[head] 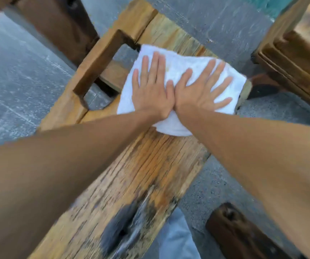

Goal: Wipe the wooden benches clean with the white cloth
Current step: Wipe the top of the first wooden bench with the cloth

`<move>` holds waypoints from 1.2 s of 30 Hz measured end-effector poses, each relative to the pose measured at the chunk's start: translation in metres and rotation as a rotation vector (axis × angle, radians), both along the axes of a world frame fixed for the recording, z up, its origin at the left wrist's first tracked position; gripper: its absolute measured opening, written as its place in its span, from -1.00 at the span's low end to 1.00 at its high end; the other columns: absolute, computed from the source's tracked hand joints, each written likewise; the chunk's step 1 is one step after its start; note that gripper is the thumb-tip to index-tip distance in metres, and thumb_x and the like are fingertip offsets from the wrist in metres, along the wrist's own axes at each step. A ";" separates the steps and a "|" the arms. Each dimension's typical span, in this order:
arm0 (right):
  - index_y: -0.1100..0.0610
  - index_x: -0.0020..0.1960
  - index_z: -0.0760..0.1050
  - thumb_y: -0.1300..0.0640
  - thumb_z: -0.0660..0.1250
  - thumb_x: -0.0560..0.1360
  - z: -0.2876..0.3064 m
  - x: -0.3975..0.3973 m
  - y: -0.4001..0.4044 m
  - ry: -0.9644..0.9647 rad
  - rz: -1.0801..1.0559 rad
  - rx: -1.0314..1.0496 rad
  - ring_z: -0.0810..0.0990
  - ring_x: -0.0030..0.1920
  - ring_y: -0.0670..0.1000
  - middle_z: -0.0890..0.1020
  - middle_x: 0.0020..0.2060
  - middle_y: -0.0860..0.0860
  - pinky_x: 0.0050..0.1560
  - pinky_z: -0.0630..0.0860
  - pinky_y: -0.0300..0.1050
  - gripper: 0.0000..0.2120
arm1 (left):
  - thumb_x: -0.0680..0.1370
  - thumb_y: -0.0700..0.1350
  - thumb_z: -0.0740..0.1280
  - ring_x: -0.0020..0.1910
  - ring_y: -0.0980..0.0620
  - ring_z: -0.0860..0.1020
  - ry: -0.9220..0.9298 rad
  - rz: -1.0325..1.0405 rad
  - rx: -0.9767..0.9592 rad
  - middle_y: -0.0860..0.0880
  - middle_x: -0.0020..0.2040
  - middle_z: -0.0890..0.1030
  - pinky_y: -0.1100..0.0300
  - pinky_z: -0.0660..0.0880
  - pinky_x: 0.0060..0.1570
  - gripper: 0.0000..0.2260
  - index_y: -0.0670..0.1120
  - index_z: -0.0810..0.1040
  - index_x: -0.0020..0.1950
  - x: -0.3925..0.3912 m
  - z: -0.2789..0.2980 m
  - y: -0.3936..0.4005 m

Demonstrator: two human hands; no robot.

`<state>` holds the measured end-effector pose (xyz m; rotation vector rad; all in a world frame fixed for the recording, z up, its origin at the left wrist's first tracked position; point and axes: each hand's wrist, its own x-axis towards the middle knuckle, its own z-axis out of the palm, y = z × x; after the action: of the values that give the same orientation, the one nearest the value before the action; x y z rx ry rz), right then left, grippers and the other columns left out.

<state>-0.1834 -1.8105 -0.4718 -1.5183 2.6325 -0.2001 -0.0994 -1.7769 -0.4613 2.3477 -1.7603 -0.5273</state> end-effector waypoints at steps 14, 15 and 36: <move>0.12 0.19 0.64 -0.24 0.00 0.58 0.032 -0.025 -0.157 -0.301 0.302 0.334 0.63 0.19 0.25 0.67 0.17 0.16 0.15 0.45 0.06 -0.41 | 0.62 0.13 0.01 0.59 -0.15 0.18 -0.221 -0.193 -0.015 -0.15 0.39 0.46 -0.14 0.01 0.58 -0.50 -0.17 0.43 0.35 0.010 0.010 -0.145; 0.12 0.20 0.63 -0.29 -0.03 0.58 0.031 -0.027 -0.158 -0.299 0.326 0.367 0.63 0.19 0.24 0.67 0.17 0.16 0.11 0.42 0.06 -0.36 | 0.62 0.13 0.01 0.60 -0.14 0.17 -0.214 -0.190 -0.013 -0.14 0.40 0.46 -0.14 0.01 0.58 -0.51 -0.17 0.43 0.36 0.008 0.011 -0.145; 0.21 0.66 0.05 -0.06 0.01 0.68 0.025 -0.033 0.126 -0.006 0.600 0.129 0.07 0.65 0.22 0.07 0.64 0.25 0.60 0.11 0.22 -0.37 | 0.65 0.15 0.06 0.65 -0.08 -0.03 -0.024 0.084 0.046 -0.11 0.67 0.00 -0.11 0.14 0.55 -0.36 -0.12 0.03 0.65 -0.008 0.020 0.148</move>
<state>-0.2160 -1.6847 -0.4463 -2.1485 2.0116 0.0144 -0.1074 -1.6294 -0.4415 2.4561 -1.6685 -0.5346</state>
